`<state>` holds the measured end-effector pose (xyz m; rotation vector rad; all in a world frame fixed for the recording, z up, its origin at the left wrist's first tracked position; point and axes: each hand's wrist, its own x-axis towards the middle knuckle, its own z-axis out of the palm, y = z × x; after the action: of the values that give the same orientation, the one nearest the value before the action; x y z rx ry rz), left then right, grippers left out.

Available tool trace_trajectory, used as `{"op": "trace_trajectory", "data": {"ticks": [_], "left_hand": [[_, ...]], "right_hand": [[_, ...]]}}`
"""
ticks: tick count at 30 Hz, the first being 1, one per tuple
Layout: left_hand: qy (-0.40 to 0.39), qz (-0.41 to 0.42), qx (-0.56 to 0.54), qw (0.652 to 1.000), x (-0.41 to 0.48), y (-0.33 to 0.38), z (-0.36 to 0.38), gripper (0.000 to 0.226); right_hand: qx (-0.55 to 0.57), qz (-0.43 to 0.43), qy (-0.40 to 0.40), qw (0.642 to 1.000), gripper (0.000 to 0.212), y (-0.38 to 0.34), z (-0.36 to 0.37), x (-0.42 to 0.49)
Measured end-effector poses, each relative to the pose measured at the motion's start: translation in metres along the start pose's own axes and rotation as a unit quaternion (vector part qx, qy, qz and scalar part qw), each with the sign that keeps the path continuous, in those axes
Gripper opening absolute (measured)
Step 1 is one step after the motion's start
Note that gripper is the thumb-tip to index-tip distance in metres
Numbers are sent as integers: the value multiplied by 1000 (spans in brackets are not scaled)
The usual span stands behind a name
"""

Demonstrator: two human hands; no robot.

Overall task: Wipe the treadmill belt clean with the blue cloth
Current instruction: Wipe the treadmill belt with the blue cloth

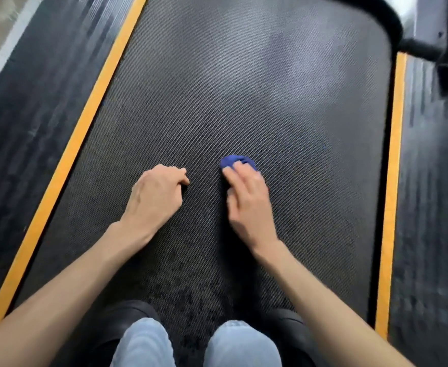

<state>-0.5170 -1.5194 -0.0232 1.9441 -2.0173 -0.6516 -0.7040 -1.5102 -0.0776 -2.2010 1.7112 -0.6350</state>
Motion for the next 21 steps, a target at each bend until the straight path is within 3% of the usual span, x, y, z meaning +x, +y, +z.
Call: {"op": "trace_trajectory", "data": {"ticks": [2, 4, 8, 12, 15, 18, 21], "left_hand": [[-18, 26, 20, 999, 3, 5, 4, 40], [-22, 58, 17, 998, 3, 16, 12, 45], [-58, 129, -6, 990, 2, 56, 46, 38], [-126, 235, 18, 964, 12, 98, 73, 44], [-189, 262, 91, 942, 18, 114, 67, 45], [-279, 249, 118, 920, 25, 113, 54, 64], [-302, 248, 87, 916, 29, 102, 50, 75]], "right_hand": [[5, -86, -69, 994, 42, -14, 8, -25], [-10, -119, -115, 986, 43, 2, -2, -44], [-55, 65, -55, 995, 49, 80, -58, -79], [-78, 239, -24, 968, 62, 127, -108, -115], [-49, 327, -21, 943, 54, 121, -122, -129], [9, 304, -2, 953, 46, 87, -114, -146], [-7, 197, -66, 978, 51, 72, -96, -167]]}}
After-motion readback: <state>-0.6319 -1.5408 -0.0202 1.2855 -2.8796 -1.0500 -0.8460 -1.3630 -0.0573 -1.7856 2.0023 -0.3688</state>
